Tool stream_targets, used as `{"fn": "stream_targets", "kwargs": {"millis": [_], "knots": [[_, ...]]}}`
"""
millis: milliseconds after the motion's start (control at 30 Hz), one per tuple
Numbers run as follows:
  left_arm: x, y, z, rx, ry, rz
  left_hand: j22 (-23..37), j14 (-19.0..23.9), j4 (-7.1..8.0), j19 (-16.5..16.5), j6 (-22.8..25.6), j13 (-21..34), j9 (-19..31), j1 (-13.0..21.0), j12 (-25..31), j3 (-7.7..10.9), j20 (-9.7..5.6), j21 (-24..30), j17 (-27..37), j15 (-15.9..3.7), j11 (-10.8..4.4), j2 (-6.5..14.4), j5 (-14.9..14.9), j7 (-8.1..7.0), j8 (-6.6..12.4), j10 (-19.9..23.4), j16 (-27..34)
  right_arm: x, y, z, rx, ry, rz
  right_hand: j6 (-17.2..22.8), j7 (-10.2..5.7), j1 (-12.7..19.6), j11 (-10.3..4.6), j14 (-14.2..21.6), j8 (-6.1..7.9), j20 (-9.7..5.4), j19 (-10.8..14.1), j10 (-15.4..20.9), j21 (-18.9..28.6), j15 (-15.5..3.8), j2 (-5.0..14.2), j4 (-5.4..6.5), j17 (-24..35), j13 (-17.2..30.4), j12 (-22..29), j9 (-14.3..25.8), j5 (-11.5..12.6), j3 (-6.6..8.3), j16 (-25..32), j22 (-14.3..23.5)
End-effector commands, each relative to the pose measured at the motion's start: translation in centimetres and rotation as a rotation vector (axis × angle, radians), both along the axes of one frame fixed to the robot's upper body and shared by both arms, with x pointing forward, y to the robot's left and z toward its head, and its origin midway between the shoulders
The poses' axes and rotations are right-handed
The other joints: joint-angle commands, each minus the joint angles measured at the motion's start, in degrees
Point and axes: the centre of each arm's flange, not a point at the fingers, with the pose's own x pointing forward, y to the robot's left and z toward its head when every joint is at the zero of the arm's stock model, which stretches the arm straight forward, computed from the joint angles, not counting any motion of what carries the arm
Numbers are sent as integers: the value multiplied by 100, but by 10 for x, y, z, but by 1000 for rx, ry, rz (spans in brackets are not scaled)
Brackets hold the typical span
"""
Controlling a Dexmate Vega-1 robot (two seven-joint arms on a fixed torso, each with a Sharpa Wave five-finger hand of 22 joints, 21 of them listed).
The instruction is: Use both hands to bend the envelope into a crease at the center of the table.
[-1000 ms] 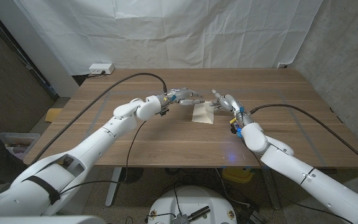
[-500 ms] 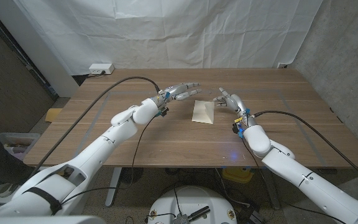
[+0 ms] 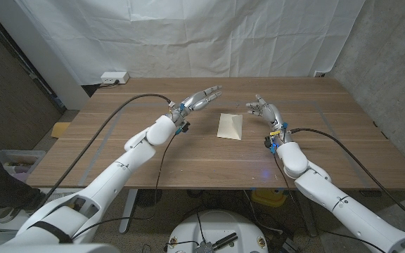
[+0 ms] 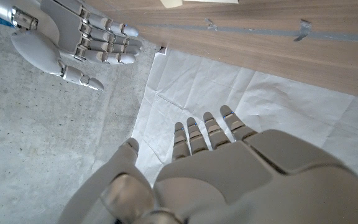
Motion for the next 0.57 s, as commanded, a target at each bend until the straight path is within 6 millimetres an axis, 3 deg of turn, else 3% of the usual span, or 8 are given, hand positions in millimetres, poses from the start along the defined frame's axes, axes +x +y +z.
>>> {"fn": "stream_targets", "kwargs": {"millis": [33,300,567], "knots": [[-3,10,-6,-124,39,-69,17,-57,6,-43,-48,6,18,17,-9,42,19,-22,20,18,8,-54,-13,2,18,-30,-9,-4,-5,0,144,-50,50,-143,-9,103,-28,-88,-11,-11,-85,-141,11,-1,-29,-70,13,15,2,27,-5,33,1,24],[-14,11,-9,-156,34,-69,19,-118,-10,-71,-94,4,16,30,4,49,24,-45,17,15,14,-64,-34,17,26,-84,-5,-7,-11,-5,196,-71,52,-361,-12,143,-50,-275,-12,-25,-215,-317,10,2,-33,-138,13,14,7,28,-14,64,-4,23],[-26,12,-13,-167,27,-33,21,-147,-19,-88,-128,3,15,37,11,53,24,-61,16,16,15,-68,-47,19,28,-114,0,-2,-14,-1,180,-75,83,-365,-20,153,-51,-261,18,-86,-183,-316,39,-47,-37,-163,13,13,35,29,-19,73,24,21]]}}
